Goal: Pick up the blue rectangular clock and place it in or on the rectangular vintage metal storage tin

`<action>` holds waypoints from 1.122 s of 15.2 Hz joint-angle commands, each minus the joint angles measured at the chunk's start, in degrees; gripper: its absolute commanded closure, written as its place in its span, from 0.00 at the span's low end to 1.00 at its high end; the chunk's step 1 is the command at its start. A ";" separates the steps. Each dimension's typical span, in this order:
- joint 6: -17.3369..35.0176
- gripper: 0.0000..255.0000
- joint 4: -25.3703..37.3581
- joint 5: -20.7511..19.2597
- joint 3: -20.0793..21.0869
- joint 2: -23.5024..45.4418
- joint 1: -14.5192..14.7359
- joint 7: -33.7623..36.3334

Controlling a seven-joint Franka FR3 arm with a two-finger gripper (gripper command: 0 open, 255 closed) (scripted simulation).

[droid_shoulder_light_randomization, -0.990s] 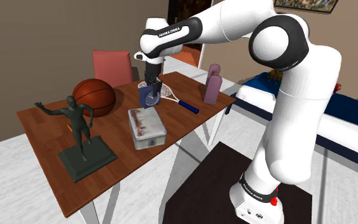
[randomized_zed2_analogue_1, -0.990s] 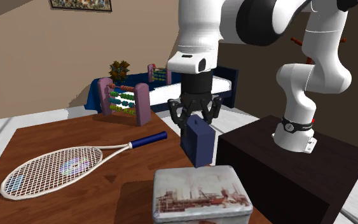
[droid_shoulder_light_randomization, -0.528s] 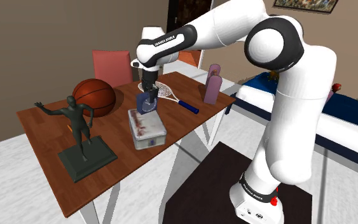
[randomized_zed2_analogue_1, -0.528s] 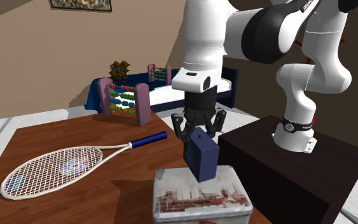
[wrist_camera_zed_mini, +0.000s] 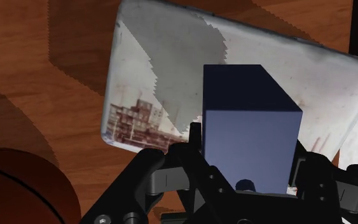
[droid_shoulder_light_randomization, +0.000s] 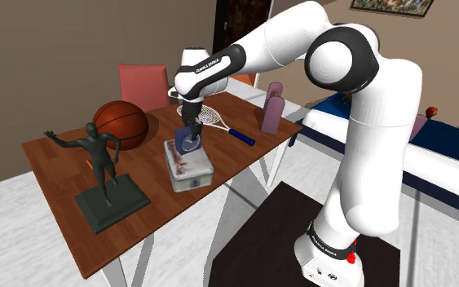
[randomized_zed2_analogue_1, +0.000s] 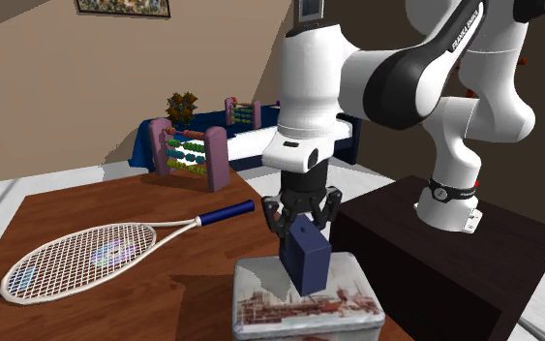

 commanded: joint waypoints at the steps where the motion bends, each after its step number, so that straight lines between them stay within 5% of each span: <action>1: 1.41 1.00 -0.71 0.30 0.11 0.69 -0.07 -0.23; 10: 2.18 1.00 -1.01 0.49 0.18 1.17 -0.13 -0.36; 11: 2.18 0.00 -1.01 0.49 0.18 1.18 -0.13 -0.36; 17: 0.56 0.00 -0.37 0.09 0.02 0.15 -0.02 -0.10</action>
